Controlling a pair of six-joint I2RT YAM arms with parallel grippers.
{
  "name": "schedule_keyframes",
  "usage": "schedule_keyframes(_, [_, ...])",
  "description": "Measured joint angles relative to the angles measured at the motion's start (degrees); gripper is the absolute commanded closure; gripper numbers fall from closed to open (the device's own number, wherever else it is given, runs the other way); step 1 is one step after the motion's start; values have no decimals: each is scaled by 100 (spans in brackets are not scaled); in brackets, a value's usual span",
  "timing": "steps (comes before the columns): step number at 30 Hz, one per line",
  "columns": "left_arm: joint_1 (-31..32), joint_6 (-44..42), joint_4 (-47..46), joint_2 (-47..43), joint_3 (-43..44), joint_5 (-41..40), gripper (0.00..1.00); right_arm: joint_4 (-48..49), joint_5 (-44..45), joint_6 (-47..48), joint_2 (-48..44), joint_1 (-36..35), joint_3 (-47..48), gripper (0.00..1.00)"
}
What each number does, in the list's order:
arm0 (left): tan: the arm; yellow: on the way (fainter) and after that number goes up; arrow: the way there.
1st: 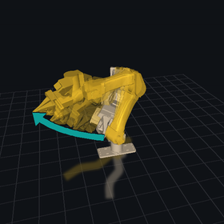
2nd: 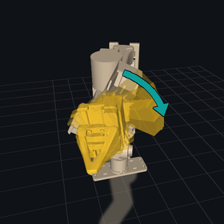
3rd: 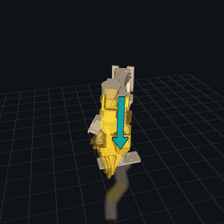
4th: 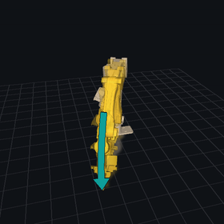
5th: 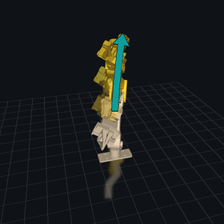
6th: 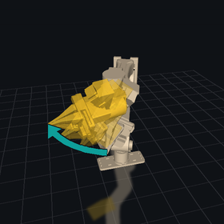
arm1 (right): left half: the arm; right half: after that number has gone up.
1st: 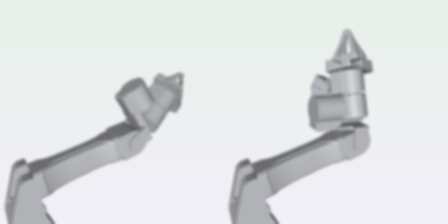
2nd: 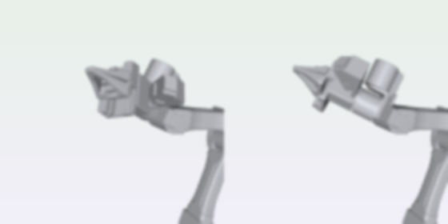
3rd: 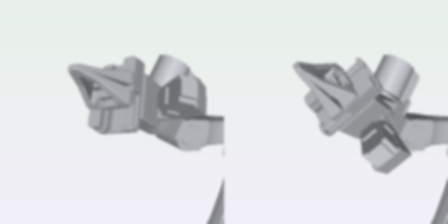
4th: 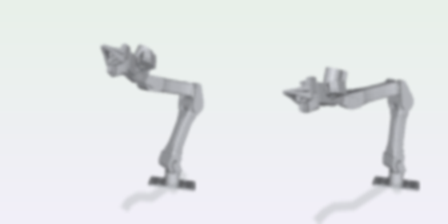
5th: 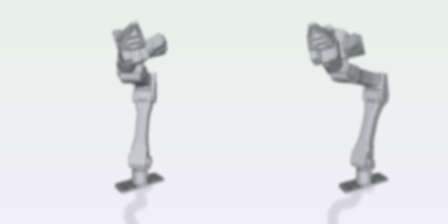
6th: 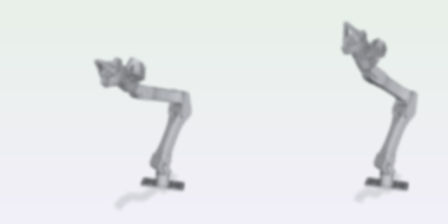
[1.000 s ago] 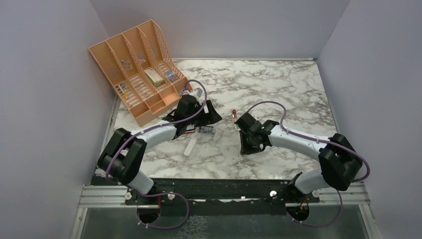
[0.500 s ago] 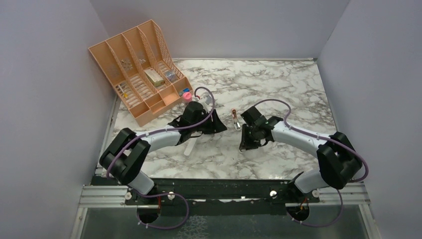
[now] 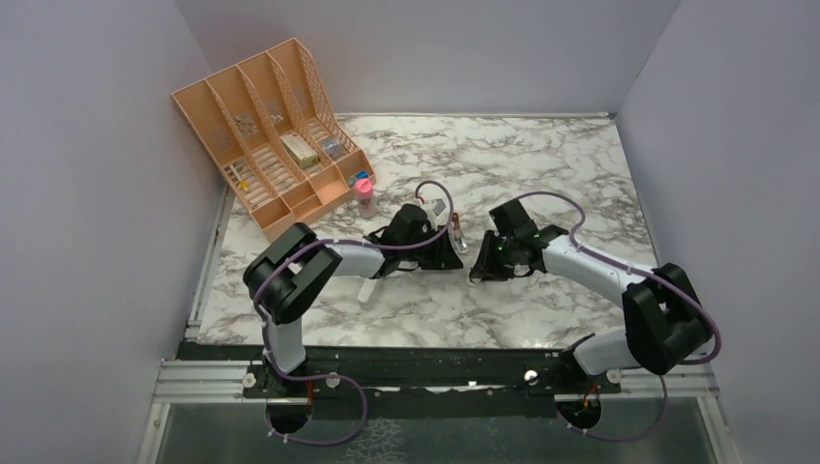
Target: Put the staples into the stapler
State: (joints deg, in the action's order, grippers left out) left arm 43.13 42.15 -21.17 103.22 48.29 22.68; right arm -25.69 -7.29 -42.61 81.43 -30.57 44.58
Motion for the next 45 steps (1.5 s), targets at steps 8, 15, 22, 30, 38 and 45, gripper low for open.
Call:
schedule_keyframes(8, [50,68,-352,568,249,186,64,9,-74,-11,-179,120,-2,84])
schedule_keyframes(15, [52,146,-841,780,249,487,61,15,-164,-37,-181,188,-2,84])
schedule_keyframes(22, [61,201,-1060,793,236,568,68,39,-240,-50,-212,254,-2,84])
schedule_keyframes(30, [83,411,-1331,876,225,789,92,33,-271,-39,-289,343,4,84])
schedule_keyframes(38, [76,590,-1554,905,214,774,100,-188,-334,221,-205,522,232,82])
schedule_keyframes(45, [70,719,-1836,1082,378,767,100,-662,-382,627,66,774,717,80])
